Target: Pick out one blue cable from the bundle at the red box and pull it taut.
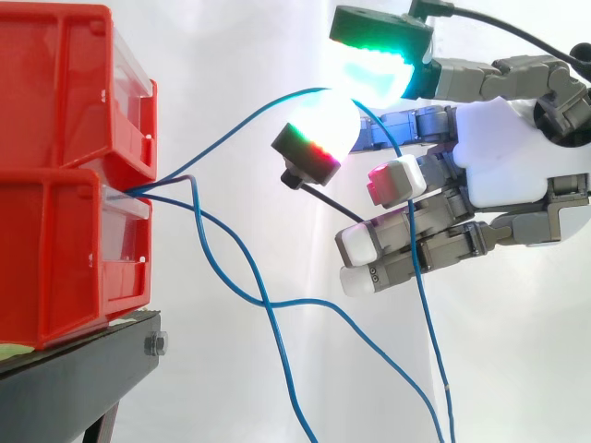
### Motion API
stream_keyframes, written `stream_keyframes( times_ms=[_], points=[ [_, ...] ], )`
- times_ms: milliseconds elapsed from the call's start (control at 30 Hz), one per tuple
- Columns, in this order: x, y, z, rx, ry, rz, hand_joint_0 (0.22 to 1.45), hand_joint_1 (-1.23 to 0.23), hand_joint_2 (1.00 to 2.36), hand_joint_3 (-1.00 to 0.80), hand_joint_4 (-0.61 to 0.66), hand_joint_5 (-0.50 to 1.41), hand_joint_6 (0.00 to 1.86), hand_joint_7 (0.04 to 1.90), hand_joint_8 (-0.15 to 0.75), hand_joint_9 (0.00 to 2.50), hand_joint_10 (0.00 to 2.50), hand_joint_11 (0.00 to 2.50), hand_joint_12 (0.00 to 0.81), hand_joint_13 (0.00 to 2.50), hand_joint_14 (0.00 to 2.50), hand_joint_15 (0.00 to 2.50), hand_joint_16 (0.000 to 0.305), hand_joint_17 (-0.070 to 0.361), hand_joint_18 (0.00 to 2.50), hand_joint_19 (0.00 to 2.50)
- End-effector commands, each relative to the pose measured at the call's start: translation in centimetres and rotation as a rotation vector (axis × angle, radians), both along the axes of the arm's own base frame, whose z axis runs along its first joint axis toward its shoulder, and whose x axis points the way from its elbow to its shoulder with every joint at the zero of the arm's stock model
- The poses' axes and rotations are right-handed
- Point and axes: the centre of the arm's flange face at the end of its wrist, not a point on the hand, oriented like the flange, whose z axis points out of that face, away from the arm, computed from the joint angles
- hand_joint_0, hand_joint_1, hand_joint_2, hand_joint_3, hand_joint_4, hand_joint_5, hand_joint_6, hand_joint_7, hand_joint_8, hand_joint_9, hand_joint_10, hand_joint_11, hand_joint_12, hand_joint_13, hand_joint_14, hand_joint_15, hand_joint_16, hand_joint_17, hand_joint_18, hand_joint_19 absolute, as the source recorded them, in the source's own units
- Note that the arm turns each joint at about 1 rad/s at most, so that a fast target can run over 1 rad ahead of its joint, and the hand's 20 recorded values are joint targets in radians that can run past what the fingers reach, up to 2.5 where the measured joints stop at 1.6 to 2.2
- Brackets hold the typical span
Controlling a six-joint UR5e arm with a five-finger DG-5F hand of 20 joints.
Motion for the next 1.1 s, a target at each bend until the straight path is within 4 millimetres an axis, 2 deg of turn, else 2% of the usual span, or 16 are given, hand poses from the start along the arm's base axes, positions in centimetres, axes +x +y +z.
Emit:
stream_keyframes(
  times_ms=[0,267,467,1067],
  points=[
    [0.00,0.00,0.00,0.000,0.000,0.000,0.68,-0.77,1.02,-0.05,-0.20,-0.14,0.95,1.04,0.248,1.24,0.03,0.83,0.351,0.78,0.02,0.54,0.037,0.084,0.43,0.35],
    [0.00,0.00,0.00,0.000,0.000,0.000,0.69,-0.77,1.02,-0.04,-0.21,-0.14,0.95,1.05,0.247,1.23,0.02,0.84,0.323,0.73,0.02,0.57,0.036,0.081,0.32,0.46],
    [0.00,0.00,0.00,0.000,0.000,0.000,0.67,-0.77,1.01,-0.05,-0.22,-0.14,0.96,1.01,0.203,1.22,0.02,0.82,0.308,0.76,0.02,0.56,0.037,0.084,0.40,0.47],
    [0.00,0.00,0.00,0.000,0.000,0.000,0.65,-0.76,1.01,-0.04,-0.23,-0.14,0.96,1.00,0.220,1.23,0.02,0.80,0.300,0.81,0.02,0.58,0.040,0.090,0.51,0.54]
  ],
)
